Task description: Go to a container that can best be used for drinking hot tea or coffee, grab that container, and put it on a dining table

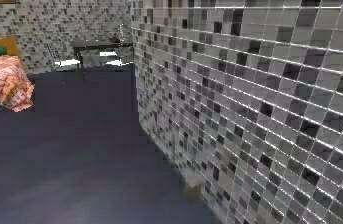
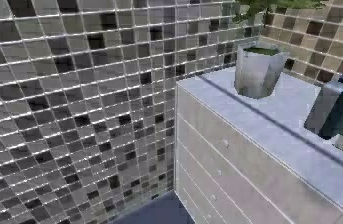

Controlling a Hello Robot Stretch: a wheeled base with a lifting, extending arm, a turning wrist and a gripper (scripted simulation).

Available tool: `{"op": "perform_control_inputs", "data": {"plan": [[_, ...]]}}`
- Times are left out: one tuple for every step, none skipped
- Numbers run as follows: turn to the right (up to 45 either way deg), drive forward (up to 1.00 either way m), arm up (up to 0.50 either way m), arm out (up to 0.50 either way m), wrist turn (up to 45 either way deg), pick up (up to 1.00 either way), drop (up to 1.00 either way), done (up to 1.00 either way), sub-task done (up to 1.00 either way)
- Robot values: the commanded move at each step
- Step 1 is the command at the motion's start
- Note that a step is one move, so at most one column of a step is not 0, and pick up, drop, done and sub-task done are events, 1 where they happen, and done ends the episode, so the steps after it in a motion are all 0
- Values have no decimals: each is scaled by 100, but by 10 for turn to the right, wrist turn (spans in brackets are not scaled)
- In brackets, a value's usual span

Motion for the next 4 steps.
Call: {"op": "perform_control_inputs", "data": {"plan": [[450,0,0,0,0,0,0,0,0],[0,0,50,0,0,0,0,0,0],[0,0,38,0,0,0,0,0,0],[0,0,0,34,0,0,0,0,0]]}}
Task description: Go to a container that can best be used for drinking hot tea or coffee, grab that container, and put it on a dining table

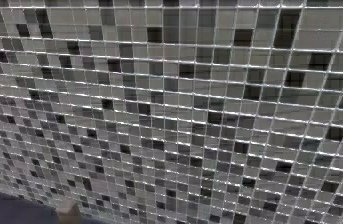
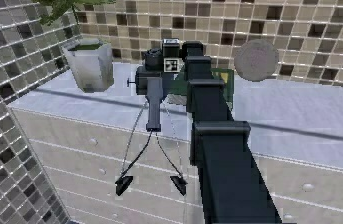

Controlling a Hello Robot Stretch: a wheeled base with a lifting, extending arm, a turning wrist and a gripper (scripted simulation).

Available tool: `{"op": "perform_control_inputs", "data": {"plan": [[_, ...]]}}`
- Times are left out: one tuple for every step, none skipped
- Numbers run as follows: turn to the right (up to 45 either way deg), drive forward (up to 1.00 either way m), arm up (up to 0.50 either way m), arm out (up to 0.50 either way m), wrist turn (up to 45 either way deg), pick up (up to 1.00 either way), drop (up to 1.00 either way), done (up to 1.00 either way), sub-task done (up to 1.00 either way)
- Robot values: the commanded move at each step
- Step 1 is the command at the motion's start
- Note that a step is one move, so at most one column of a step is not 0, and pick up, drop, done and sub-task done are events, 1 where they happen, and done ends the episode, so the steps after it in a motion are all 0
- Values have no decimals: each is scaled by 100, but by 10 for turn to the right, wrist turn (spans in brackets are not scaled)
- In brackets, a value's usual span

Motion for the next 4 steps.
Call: {"op": "perform_control_inputs", "data": {"plan": [[0,0,0,0,450,0,0,0,0],[0,0,0,0,450,0,0,0,0],[0,0,0,0,450,0,0,0,0],[0,0,0,0,450,0,0,0,0]]}}
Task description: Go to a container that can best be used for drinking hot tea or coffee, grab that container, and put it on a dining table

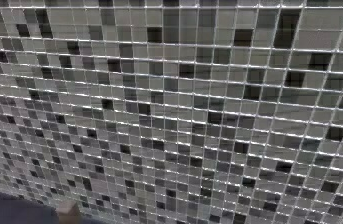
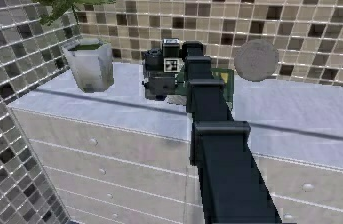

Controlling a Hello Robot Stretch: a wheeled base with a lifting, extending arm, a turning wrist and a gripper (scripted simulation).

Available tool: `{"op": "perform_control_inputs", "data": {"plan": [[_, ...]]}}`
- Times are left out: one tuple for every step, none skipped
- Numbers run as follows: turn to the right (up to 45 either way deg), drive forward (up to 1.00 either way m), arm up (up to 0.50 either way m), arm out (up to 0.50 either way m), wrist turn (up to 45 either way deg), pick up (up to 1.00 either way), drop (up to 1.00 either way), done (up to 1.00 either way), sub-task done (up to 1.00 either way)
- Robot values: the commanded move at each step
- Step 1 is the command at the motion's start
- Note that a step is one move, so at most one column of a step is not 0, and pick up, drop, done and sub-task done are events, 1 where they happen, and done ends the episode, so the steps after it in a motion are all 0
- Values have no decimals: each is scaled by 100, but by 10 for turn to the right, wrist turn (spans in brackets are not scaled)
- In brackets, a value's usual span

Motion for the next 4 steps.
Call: {"op": "perform_control_inputs", "data": {"plan": [[0,0,0,0,360,0,0,0,0],[0,0,-4,0,0,0,0,0,0],[0,0,0,0,0,100,0,0,0],[0,0,4,0,0,0,0,0,0]]}}
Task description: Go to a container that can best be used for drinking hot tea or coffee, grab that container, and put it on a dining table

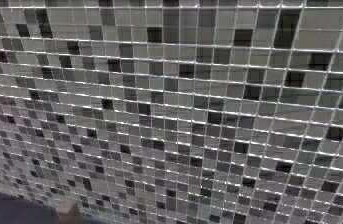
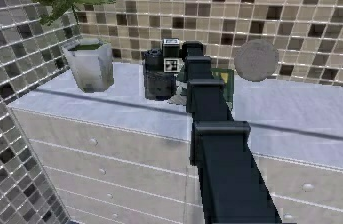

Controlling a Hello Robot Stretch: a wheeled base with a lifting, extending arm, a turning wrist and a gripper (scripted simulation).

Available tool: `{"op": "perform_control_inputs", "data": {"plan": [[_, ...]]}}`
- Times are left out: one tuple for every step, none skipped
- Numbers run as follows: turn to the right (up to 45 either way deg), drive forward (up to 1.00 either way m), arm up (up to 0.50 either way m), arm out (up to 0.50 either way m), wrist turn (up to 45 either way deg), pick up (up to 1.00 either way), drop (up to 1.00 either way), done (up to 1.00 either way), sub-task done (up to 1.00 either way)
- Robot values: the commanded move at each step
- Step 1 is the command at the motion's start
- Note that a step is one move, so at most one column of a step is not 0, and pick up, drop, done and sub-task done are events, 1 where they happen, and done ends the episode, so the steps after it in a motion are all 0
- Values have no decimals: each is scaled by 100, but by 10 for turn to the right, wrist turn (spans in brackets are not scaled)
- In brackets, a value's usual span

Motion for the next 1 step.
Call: {"op": "perform_control_inputs", "data": {"plan": [[0,0,0,0,-450,0,0,0,0]]}}
